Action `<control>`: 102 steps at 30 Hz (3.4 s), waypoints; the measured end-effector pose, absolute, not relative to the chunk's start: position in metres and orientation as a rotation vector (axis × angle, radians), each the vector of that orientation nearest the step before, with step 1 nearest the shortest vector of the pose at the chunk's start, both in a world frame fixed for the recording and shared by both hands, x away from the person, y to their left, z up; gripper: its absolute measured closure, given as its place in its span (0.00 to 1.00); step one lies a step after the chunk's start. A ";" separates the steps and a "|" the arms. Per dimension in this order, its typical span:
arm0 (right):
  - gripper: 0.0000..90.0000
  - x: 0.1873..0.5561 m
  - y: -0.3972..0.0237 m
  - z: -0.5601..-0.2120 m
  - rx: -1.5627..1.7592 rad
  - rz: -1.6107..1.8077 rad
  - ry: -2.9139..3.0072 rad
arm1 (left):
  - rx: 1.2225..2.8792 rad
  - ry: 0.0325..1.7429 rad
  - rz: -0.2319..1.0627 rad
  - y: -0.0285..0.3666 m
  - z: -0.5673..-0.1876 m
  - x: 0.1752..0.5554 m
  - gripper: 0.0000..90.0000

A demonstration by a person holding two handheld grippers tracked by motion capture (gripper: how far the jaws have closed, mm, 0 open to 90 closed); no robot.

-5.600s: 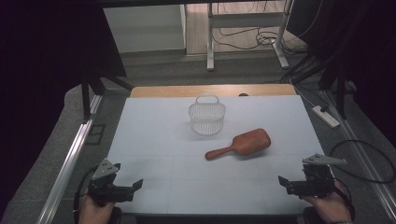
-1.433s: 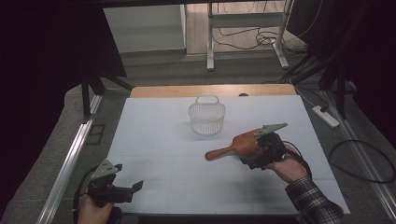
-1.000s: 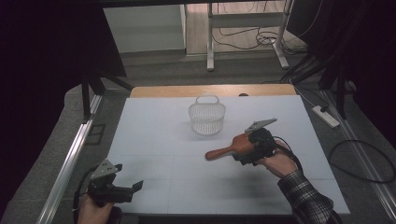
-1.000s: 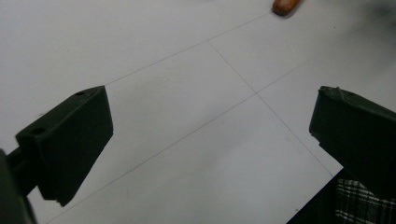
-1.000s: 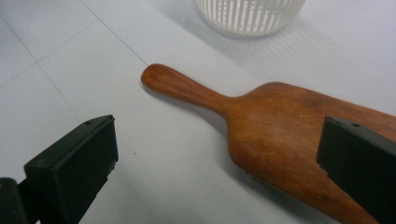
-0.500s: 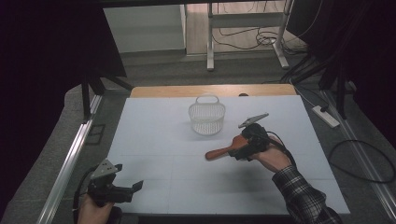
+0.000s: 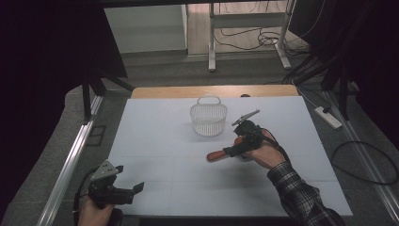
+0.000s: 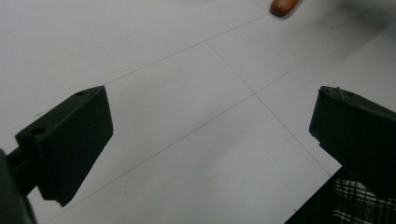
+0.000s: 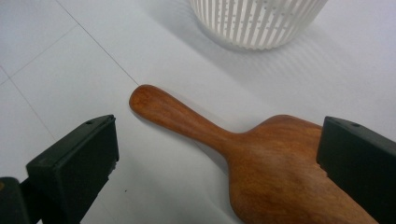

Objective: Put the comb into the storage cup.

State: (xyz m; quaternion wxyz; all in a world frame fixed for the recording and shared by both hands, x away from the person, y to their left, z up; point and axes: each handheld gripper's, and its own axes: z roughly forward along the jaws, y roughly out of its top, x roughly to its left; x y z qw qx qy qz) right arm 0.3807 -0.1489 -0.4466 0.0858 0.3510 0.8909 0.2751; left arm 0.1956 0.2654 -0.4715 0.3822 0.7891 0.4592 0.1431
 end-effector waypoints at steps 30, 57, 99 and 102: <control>0.32 0.403 -0.118 -0.459 0.978 0.707 2.685 | 2.019 1.170 0.359 0.265 -0.472 0.196 0.01; 0.99 0.410 -0.113 -0.482 0.933 0.689 2.755 | 2.025 1.168 0.359 0.264 -0.472 0.196 0.01; 0.99 0.371 -0.145 -0.495 0.950 0.580 2.859 | 2.025 1.170 0.363 0.264 -0.472 0.196 0.01; 0.99 0.366 -0.153 -0.494 0.957 0.580 2.861 | 2.024 1.172 0.361 0.264 -0.472 0.196 0.01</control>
